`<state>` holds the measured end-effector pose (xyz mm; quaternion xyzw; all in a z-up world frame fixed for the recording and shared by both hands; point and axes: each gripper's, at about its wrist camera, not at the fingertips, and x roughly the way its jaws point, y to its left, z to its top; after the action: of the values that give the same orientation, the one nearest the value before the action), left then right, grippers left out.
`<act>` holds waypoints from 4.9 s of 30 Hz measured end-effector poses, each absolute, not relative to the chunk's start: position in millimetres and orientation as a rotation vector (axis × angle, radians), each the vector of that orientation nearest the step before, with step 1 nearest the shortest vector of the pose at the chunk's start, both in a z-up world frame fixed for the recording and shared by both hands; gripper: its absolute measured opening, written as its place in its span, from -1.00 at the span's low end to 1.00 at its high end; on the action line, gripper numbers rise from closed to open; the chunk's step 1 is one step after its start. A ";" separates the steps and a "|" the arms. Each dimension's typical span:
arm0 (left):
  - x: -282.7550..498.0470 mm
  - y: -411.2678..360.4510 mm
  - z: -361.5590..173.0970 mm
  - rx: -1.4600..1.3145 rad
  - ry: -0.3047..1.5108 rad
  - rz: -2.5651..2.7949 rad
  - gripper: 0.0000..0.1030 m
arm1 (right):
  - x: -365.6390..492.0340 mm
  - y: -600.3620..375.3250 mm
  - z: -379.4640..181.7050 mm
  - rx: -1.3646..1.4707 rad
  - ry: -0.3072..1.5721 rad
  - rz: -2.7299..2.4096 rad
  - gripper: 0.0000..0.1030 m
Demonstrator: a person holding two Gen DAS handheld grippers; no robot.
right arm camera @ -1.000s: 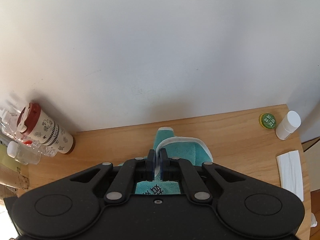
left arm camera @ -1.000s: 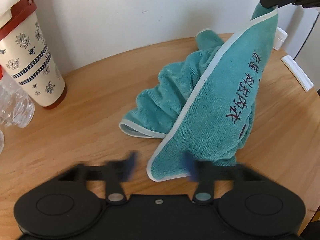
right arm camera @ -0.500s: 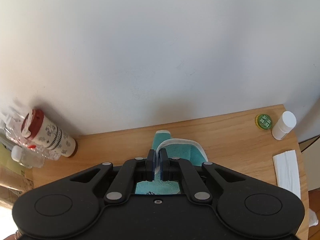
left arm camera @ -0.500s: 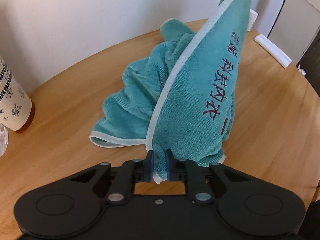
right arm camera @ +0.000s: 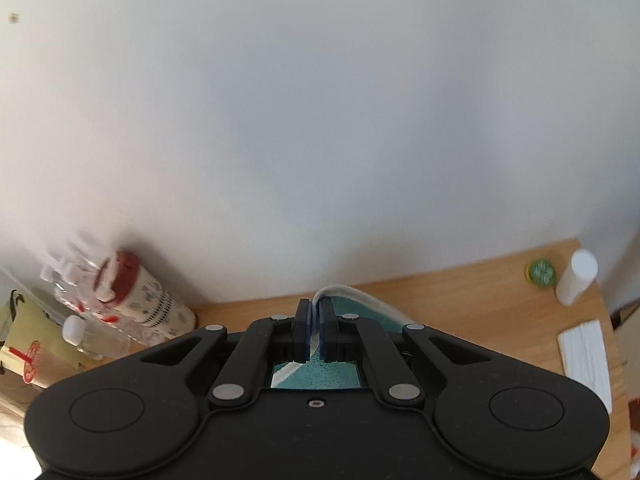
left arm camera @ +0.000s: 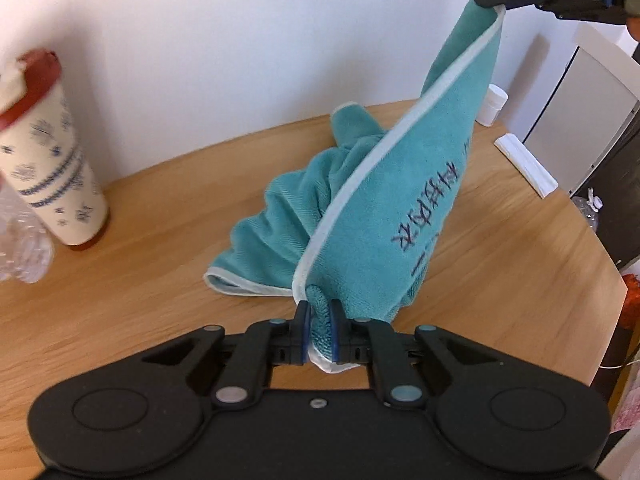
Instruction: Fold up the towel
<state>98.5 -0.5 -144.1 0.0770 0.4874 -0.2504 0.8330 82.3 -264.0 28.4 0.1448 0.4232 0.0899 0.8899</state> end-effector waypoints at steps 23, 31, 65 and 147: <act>43.4 -65.7 26.8 0.088 0.863 -0.576 -0.83 | -4.2 -315.0 179.7 0.285 0.450 0.268 -0.95; 16.2 -78.7 43.0 0.041 0.862 -0.631 -0.82 | 16.7 -277.3 185.5 0.222 0.448 0.359 -0.95; 2.4 117.9 -148.0 -0.005 1.304 0.077 -0.71 | 13.0 -230.0 -10.5 0.191 0.932 0.423 0.10; 162.9 105.7 -227.2 0.560 1.150 0.169 -0.54 | -92.4 -408.4 -99.8 -0.015 1.202 -0.308 -0.85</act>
<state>162.9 105.7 -227.2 0.2612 0.5360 0.0788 0.7989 -92.4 -408.4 -99.8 -0.0071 0.5630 -0.1444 0.8137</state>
